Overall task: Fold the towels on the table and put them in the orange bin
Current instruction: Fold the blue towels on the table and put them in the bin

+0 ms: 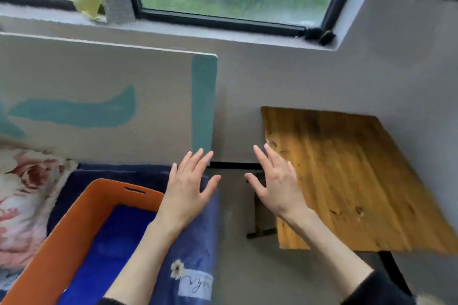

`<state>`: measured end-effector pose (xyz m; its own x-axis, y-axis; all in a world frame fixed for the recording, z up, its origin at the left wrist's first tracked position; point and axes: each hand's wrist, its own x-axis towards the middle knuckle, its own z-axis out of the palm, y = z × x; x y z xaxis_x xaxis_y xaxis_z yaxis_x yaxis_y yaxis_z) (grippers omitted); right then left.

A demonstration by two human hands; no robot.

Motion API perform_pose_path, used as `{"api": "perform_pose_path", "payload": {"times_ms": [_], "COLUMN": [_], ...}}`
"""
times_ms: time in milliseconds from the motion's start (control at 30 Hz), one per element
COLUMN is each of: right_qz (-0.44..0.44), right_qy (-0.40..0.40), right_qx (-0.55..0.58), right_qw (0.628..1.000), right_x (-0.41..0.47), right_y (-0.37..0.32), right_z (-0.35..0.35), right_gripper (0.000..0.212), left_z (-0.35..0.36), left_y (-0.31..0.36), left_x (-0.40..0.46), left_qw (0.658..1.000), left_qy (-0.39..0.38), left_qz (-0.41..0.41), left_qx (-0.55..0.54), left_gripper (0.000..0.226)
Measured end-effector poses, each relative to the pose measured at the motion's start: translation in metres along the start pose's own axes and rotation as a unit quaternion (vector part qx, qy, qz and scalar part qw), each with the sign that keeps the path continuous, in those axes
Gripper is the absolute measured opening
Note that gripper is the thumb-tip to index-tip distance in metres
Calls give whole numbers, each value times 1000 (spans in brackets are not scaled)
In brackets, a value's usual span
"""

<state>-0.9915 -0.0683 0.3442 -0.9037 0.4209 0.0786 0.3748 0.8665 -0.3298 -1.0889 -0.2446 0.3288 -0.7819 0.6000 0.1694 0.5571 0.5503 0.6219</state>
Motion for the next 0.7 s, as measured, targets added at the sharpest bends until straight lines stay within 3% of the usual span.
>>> {"api": "perform_pose_path", "payload": {"times_ms": [167,333,700], "right_qz": [132,257,479], "right_qy": [64,133,218], "right_qx": [-7,-30,-74], "right_qw": [989,957,847], "right_x": [-86,-211,-528], "right_y": [73,136,165], "right_z": [-50,-97,-147], "right_gripper": [64,65,62], "left_z": [53,104,185], "left_y": [93,203,379], "left_x": [3,-40,-261], "left_qw": [989,951,845], "left_qy": [-75,-150,-282], "left_qz": [130,272,447], "left_qx": [-14,-15,-77], "left_gripper": [55,57,52]}}
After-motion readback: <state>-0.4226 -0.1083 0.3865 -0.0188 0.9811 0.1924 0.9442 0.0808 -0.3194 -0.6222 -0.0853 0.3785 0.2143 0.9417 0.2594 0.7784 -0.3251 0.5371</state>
